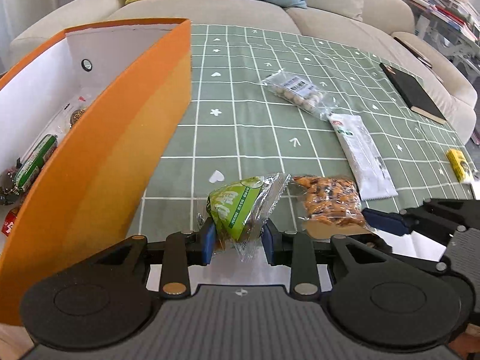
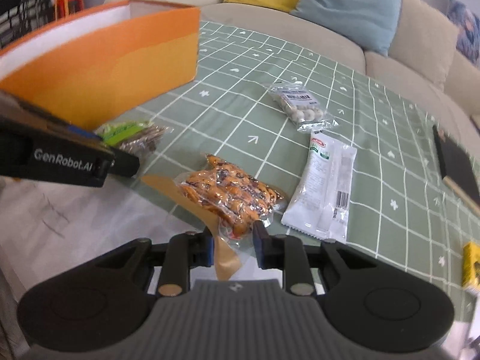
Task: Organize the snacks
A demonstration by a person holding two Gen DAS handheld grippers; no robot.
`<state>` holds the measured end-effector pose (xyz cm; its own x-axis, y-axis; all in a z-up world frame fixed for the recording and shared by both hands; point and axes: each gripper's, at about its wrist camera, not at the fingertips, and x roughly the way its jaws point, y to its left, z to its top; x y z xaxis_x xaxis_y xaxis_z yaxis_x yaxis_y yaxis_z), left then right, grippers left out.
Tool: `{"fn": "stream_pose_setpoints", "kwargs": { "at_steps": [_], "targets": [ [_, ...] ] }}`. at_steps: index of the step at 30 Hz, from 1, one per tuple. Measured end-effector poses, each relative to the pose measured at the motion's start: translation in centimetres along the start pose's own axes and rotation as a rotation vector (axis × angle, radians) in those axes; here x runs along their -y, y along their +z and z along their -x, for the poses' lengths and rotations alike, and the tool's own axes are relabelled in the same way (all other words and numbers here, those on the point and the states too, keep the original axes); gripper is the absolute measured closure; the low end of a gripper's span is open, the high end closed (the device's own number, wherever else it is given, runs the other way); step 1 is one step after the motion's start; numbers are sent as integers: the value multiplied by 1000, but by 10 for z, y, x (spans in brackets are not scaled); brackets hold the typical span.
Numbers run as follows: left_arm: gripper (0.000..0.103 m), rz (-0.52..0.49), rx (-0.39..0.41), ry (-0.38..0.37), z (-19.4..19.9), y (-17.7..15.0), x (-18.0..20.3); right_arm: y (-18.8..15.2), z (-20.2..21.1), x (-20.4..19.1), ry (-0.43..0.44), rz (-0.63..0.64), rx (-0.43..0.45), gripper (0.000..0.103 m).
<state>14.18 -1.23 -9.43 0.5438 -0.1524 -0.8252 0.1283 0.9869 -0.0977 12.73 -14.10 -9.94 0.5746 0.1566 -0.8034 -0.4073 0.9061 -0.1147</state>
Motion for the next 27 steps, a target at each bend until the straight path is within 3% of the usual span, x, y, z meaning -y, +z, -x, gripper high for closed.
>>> {"fn": "stream_pose_setpoints", "kwargs": {
  "at_steps": [3, 7, 10, 14, 17, 20, 23, 24, 27],
  "targets": [
    [67, -20, 11, 4, 1, -4, 0, -2, 0, -1, -7, 9, 14, 77],
    [66, -14, 32, -8, 1, -7, -1, -7, 3, -9, -45, 85, 60, 55],
    [65, -23, 46, -20, 1, -9, -2, -11, 5, -24, -85, 197, 114, 46],
    [65, -35, 52, -31, 1, -9, -3, -16, 5, -43, -129, 356, 182, 46],
    [65, -32, 49, -36, 1, -8, -5, -18, -2, -50, -162, 424, 185, 47],
    [65, -31, 49, -34, 2, -9, -6, -18, -6, -49, -173, 428, 194, 47],
    [64, -35, 52, -32, 2, -9, -6, -15, -8, -45, -158, 403, 193, 53],
    [64, -39, 53, -29, 1, -9, -5, -15, -9, -45, -151, 394, 190, 61],
    [61, -52, 57, -16, 0, -8, -3, -16, -11, -49, -159, 397, 188, 63]
  ]
}}
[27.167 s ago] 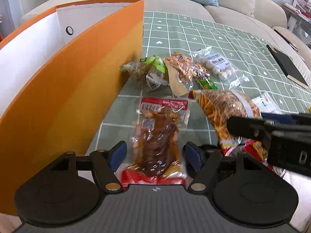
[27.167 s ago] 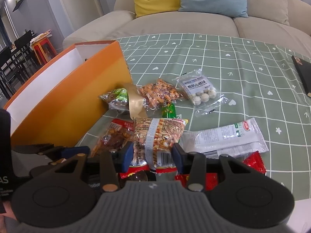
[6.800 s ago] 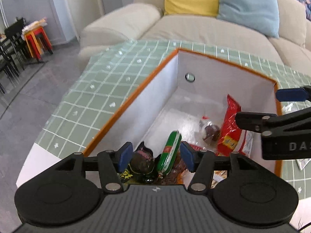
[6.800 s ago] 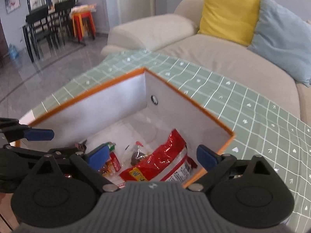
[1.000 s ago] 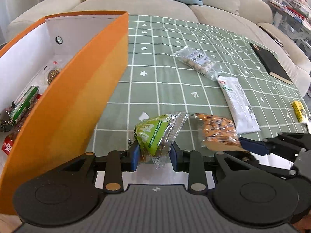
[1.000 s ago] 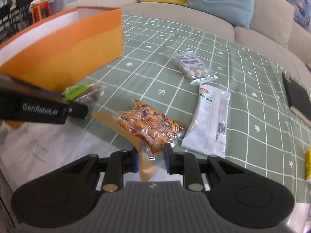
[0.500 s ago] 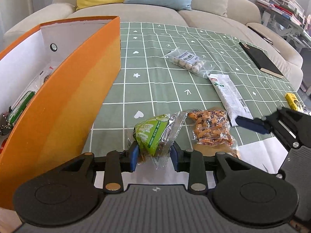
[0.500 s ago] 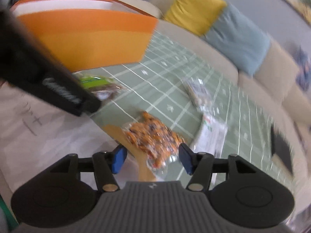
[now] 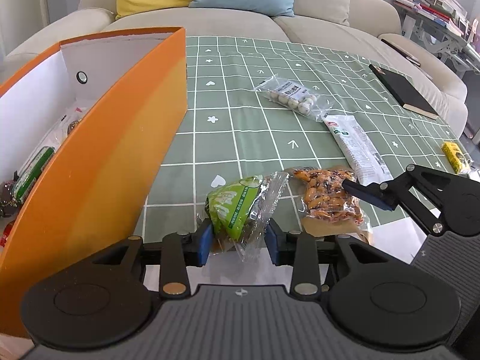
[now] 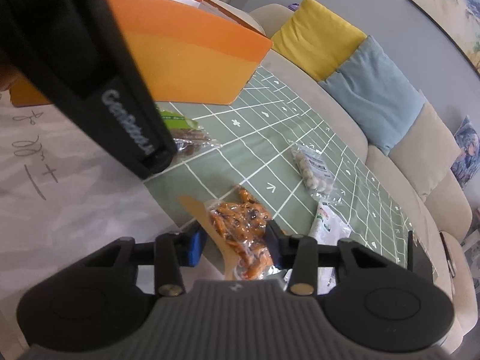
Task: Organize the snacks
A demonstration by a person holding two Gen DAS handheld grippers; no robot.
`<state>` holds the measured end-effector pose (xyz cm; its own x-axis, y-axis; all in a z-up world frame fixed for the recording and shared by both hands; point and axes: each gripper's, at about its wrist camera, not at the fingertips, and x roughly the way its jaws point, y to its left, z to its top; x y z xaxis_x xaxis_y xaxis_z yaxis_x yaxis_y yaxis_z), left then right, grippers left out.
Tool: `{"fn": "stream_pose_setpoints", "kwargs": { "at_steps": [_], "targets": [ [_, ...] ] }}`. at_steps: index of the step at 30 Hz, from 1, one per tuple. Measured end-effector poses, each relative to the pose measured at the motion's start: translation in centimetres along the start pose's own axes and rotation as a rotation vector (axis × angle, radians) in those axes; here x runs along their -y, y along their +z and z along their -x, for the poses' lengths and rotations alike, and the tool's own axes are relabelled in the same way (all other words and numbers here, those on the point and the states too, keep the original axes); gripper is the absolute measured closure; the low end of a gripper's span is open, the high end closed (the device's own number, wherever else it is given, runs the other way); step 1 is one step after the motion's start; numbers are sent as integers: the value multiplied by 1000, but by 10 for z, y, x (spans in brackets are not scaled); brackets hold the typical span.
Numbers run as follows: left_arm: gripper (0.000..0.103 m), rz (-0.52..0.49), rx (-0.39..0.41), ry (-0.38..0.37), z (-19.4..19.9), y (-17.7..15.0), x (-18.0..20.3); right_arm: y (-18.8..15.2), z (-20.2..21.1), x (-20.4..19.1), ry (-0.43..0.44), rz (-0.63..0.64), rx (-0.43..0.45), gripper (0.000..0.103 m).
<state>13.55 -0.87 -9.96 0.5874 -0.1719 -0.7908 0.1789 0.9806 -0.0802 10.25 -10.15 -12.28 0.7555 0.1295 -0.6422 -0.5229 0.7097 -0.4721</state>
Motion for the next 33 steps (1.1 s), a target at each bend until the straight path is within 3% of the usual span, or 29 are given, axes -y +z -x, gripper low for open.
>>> {"fn": "stream_pose_setpoints", "kwargs": {
  "at_steps": [6, 7, 15, 18, 19, 26, 33],
  "targets": [
    [60, -44, 13, 19, -6, 3, 4, 1, 0, -5, -16, 13, -6, 65],
    [60, -47, 14, 21, -6, 3, 4, 2, 1, -6, -19, 17, -4, 78],
    [63, -26, 3, 21, -4, 4, 2, 9, 17, 3, -26, -28, 12, 85],
    [63, -14, 2, 18, 0, 4, 1, 14, 24, 11, -29, -67, 35, 103],
    [63, -8, 2, 18, 1, 5, 1, 16, 27, 13, -32, -79, 40, 103],
    [64, 6, 18, 12, 14, 8, 4, 23, 36, 36, 3, -227, 43, 103],
    [64, 11, 10, -1, 18, 8, 10, 22, 50, 73, 109, -539, 32, 103]
  ]
}}
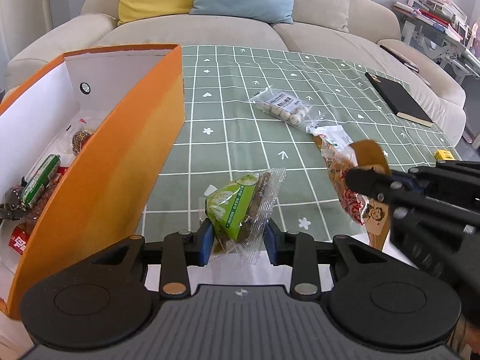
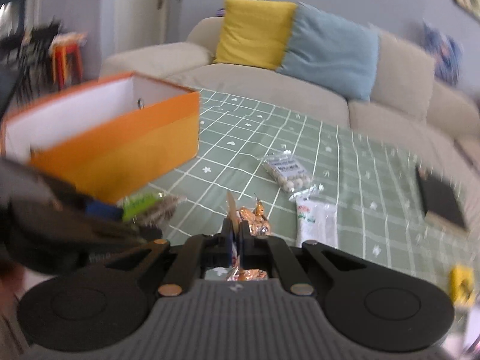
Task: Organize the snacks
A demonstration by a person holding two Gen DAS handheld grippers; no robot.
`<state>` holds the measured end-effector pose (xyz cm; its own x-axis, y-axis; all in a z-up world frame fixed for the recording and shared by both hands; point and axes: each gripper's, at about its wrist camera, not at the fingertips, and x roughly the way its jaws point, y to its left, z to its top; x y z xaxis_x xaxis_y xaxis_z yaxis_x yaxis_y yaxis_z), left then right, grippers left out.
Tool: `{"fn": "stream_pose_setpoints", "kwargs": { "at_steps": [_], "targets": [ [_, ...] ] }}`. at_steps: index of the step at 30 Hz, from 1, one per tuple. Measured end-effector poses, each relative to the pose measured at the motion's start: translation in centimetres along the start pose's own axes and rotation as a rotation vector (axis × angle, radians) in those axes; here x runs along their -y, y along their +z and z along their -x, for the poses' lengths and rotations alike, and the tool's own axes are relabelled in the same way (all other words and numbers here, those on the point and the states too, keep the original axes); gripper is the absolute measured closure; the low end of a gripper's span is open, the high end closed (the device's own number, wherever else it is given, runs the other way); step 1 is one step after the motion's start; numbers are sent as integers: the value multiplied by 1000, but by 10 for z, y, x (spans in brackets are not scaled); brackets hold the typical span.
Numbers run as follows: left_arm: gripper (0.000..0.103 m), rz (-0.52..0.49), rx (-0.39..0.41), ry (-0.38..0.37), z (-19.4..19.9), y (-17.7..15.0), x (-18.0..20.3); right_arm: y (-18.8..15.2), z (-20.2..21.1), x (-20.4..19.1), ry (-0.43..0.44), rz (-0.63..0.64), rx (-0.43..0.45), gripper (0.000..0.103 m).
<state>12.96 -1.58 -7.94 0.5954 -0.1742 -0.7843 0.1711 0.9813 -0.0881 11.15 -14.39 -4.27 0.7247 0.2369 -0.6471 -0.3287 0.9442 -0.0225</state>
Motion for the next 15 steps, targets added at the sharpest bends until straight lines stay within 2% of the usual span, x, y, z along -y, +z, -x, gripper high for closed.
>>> {"fn": "stream_pose_setpoints", "kwargs": {
  "at_steps": [5, 15],
  "targets": [
    [64, 7, 10, -9, 7, 2, 4, 8, 11, 14, 36, -126, 3, 103],
    [64, 59, 42, 0, 34, 16, 0, 34, 35, 15, 77, -163, 56, 103]
  ]
}}
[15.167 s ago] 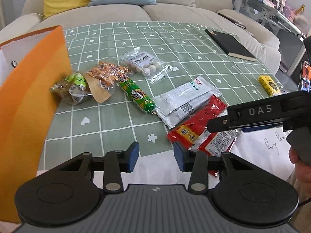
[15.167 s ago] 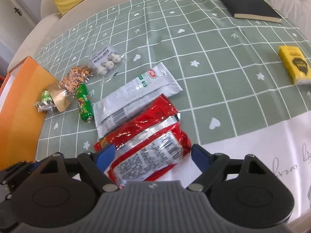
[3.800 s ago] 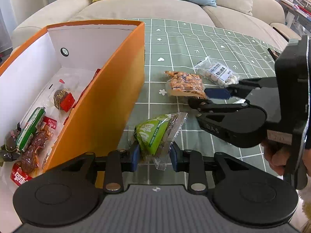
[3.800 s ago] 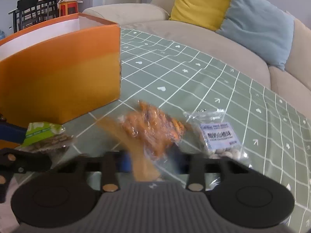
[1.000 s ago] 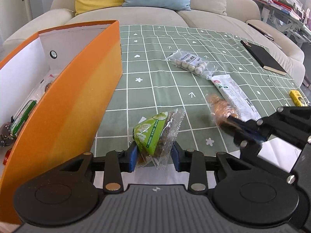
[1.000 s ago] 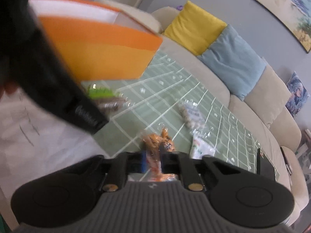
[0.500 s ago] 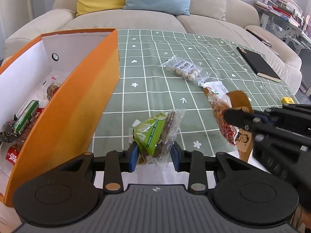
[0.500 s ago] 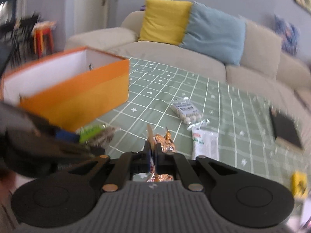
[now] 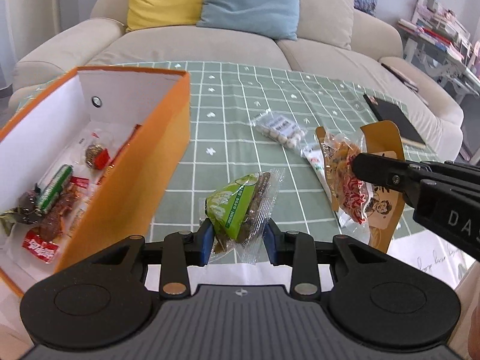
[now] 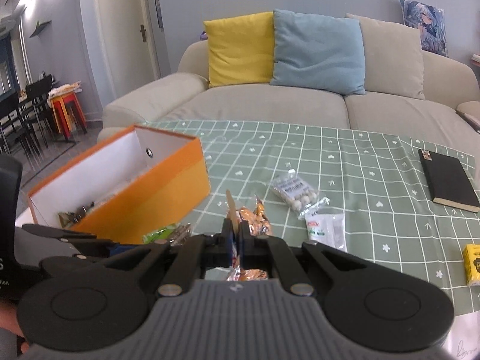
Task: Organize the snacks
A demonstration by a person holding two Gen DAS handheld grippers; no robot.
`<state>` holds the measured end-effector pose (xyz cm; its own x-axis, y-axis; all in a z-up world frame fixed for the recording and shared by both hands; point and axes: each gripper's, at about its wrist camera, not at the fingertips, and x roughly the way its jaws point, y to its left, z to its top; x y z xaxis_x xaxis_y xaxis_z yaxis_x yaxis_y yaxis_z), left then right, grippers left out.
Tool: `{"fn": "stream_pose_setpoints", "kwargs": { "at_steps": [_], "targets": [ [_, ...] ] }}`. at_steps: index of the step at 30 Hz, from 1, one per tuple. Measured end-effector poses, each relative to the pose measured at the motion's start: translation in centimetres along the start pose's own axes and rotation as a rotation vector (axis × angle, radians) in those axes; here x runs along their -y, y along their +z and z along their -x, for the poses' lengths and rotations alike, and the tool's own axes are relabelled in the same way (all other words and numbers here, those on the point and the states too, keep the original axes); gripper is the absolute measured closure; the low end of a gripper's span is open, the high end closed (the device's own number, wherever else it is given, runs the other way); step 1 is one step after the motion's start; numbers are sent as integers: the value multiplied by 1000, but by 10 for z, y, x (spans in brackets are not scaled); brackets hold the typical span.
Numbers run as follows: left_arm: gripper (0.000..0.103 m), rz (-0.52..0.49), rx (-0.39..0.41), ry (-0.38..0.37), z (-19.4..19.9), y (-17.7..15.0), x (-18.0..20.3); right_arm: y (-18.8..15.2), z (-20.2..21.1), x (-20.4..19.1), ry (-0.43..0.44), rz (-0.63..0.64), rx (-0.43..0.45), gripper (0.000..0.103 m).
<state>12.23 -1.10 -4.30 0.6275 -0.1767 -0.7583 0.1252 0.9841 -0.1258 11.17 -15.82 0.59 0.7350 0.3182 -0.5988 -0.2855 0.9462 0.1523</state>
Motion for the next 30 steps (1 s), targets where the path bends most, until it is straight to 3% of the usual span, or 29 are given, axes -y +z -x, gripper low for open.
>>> {"fn": "stream_pose_setpoints", "kwargs": {
  "at_steps": [9, 15, 19, 30],
  "targets": [
    [65, 46, 32, 15, 30, 27, -18, 40, 9, -21, 72, 54, 25, 103],
    [65, 41, 97, 29, 57, 53, -36, 68, 12, -47, 108, 147, 72, 103],
    [65, 24, 125, 77, 69, 70, -54, 89, 8, -63, 143, 175, 96, 103],
    [65, 64, 60, 146, 69, 101, -120, 129, -28, -128, 262, 258, 104, 103]
  ]
}}
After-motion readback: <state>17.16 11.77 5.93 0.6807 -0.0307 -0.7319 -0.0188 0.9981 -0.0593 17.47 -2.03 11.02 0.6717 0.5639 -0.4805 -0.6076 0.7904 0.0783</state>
